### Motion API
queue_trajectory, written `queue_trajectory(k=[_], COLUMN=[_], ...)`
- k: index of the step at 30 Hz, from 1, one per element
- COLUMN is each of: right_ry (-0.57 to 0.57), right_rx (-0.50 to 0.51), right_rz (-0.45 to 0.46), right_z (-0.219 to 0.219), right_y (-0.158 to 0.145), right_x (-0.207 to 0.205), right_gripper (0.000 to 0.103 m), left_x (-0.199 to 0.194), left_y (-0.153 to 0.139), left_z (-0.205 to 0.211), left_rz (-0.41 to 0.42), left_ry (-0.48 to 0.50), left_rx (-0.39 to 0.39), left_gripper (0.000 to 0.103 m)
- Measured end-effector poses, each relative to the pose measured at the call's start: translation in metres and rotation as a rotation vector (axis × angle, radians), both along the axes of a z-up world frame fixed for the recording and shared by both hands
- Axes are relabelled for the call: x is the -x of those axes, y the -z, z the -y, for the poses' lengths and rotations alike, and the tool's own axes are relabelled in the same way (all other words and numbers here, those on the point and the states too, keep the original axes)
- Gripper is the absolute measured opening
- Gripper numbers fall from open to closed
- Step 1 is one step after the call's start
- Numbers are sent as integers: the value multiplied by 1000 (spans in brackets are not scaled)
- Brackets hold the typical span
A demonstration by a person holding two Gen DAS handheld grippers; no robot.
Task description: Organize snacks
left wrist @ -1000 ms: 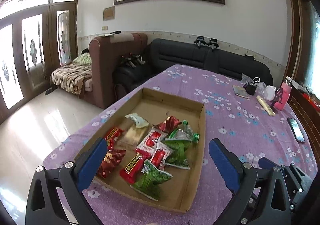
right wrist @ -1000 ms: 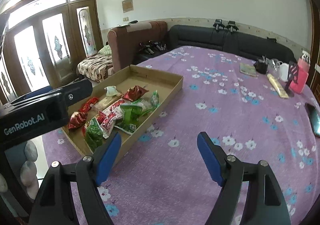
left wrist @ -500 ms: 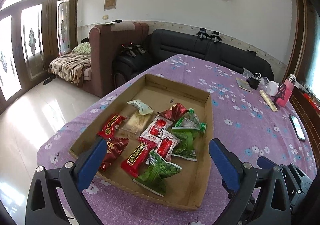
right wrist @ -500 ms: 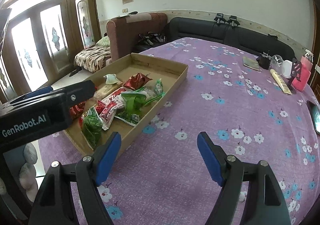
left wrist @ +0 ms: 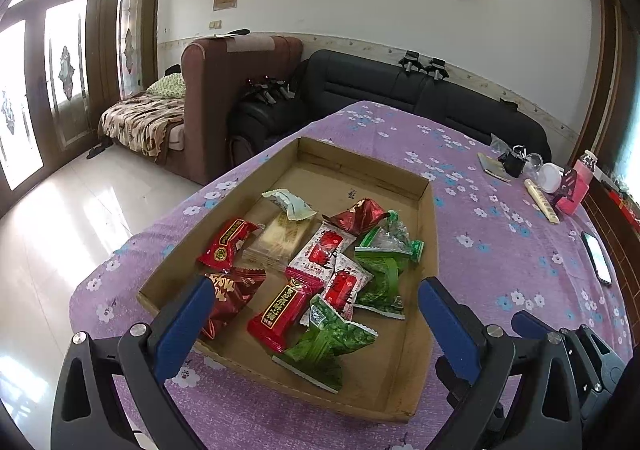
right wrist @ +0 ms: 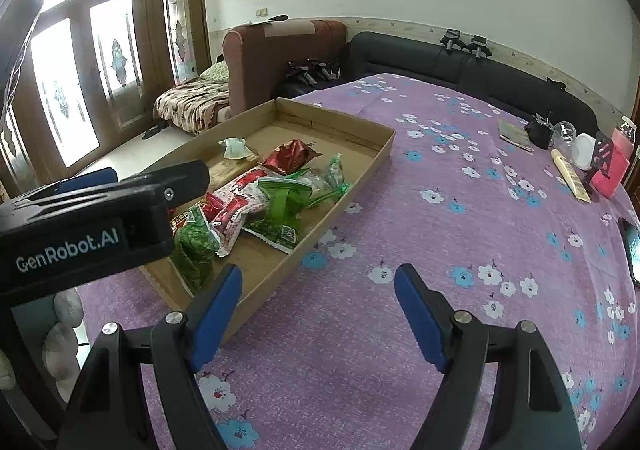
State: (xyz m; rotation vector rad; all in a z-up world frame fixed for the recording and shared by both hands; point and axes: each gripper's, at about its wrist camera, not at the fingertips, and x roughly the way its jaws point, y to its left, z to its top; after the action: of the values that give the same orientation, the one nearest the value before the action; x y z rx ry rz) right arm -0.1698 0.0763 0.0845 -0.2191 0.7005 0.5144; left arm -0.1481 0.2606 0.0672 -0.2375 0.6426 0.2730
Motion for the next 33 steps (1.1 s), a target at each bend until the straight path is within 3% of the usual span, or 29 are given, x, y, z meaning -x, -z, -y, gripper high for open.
queue_trajectory(k=[12,33], right_ry=[-42,-33], right_rx=[37,9], right_rz=[18,12], right_z=[-14,-5], right_y=[-1,-2], right_x=[4,4], right_gripper=[78,78], left_x=[-2,-2], left_y=[3,3], left_z=[-4,9], left_rz=[-7,-23], left_ry=[-2,13], left_rx=[5,2], left_gripper=[102,102])
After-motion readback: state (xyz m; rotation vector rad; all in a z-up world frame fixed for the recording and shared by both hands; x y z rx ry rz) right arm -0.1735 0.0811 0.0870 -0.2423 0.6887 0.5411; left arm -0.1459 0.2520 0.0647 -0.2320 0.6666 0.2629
